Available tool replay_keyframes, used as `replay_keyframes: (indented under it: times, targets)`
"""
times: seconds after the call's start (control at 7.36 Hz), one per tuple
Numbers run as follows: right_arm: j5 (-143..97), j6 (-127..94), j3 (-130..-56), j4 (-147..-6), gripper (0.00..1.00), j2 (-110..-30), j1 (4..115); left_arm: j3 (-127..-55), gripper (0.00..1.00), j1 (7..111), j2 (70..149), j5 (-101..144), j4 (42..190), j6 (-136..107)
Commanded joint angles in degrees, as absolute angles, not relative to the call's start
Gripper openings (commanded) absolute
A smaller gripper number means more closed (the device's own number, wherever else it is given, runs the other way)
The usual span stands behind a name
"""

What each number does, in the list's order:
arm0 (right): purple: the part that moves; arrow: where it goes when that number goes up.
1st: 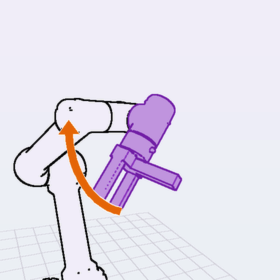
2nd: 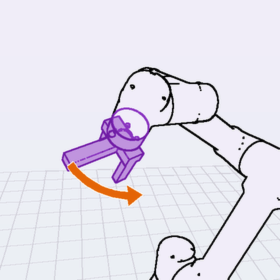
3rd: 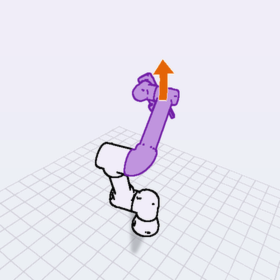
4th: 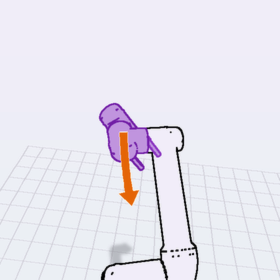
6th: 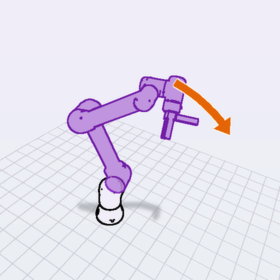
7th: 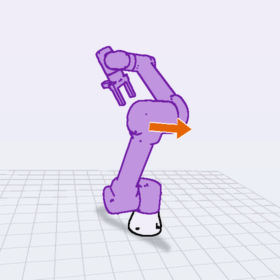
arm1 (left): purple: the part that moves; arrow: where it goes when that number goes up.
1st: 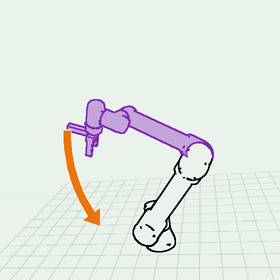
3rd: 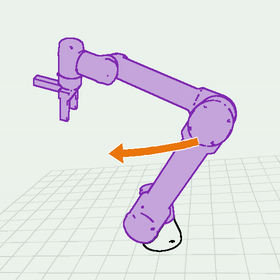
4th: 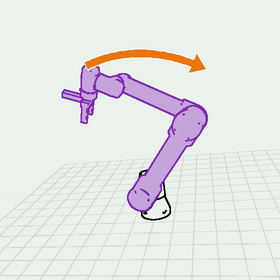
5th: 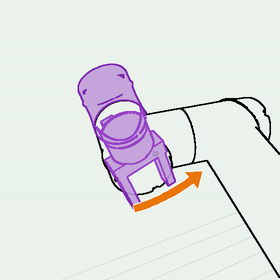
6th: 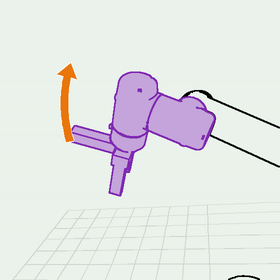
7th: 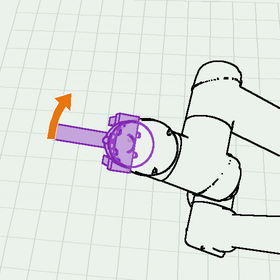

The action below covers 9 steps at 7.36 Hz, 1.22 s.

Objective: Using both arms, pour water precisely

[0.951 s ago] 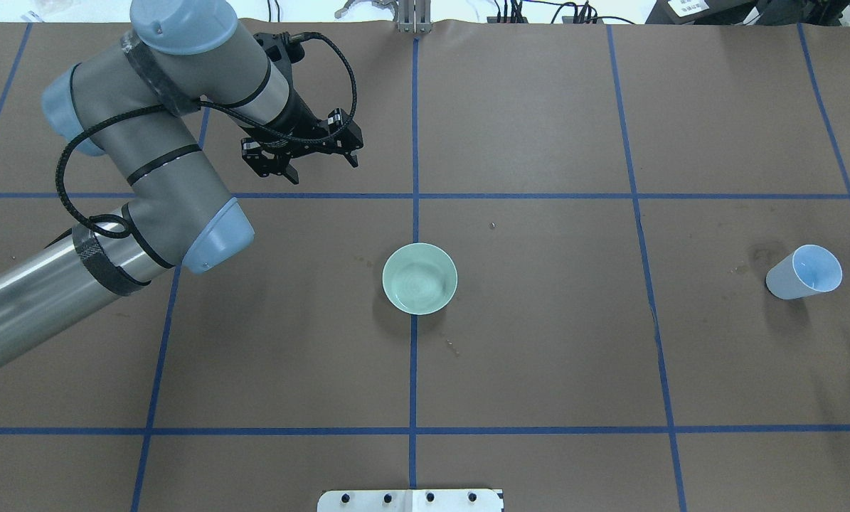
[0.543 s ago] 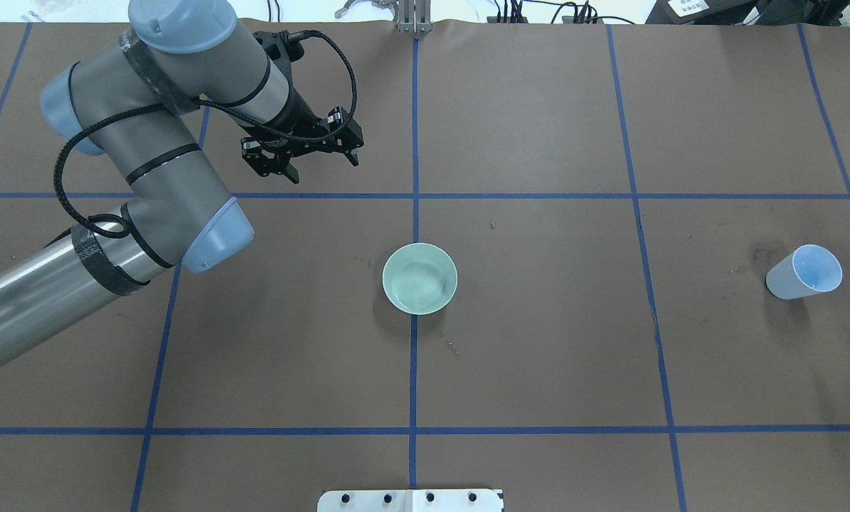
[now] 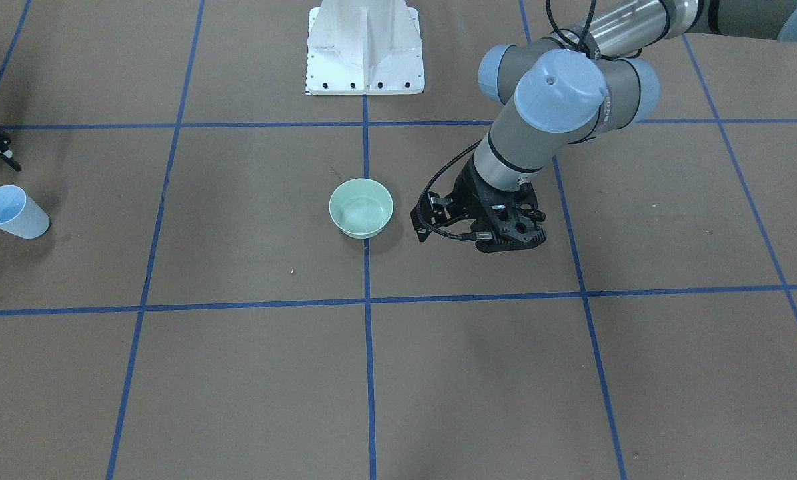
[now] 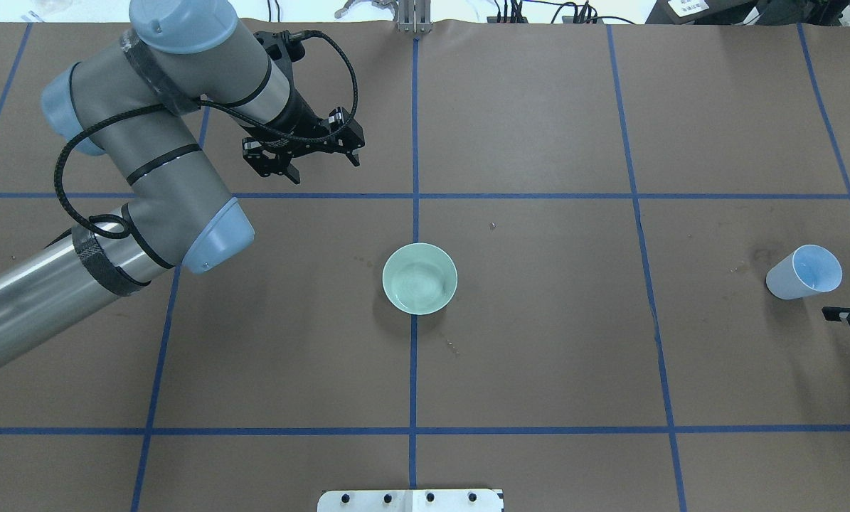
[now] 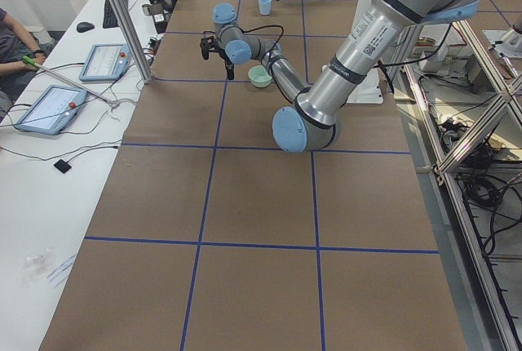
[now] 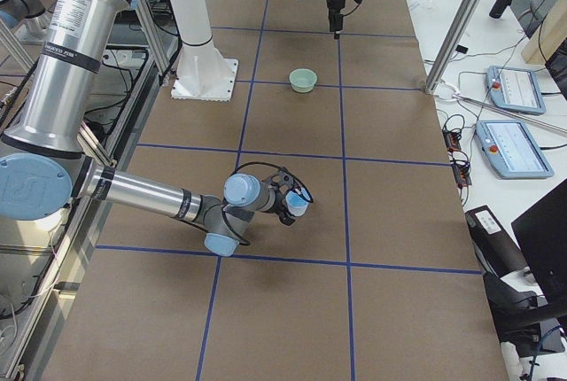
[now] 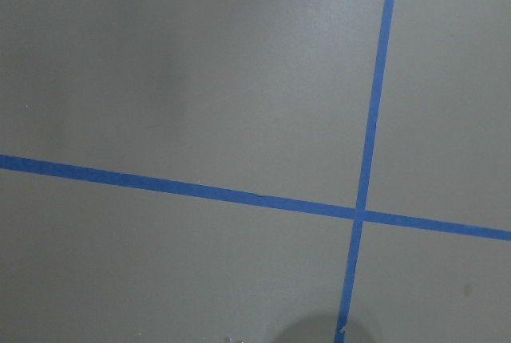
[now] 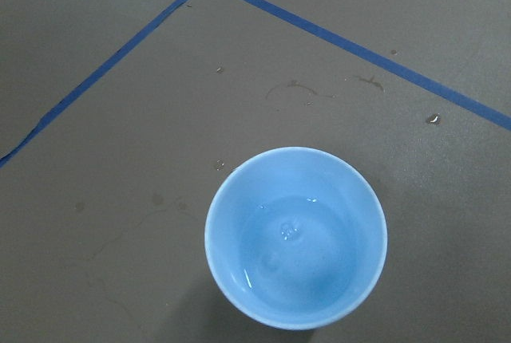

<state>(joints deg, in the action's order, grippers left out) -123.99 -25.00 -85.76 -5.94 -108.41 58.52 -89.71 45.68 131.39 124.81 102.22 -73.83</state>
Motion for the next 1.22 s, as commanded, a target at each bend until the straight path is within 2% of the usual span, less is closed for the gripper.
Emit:
replay_keyframes:
  times: [0.0,1.09]
  targets:
    - [-120.7,-27.2,-85.5,-5.8,0.99,-108.2,57.9,-89.8,1.0,45.6,131.3,124.8,102.2,-73.8]
    - [-118.3,-28.7,-83.4,-5.7,0.99,-104.9,54.1,-90.6,1.0,45.8,131.2,124.9,102.2,-73.8]
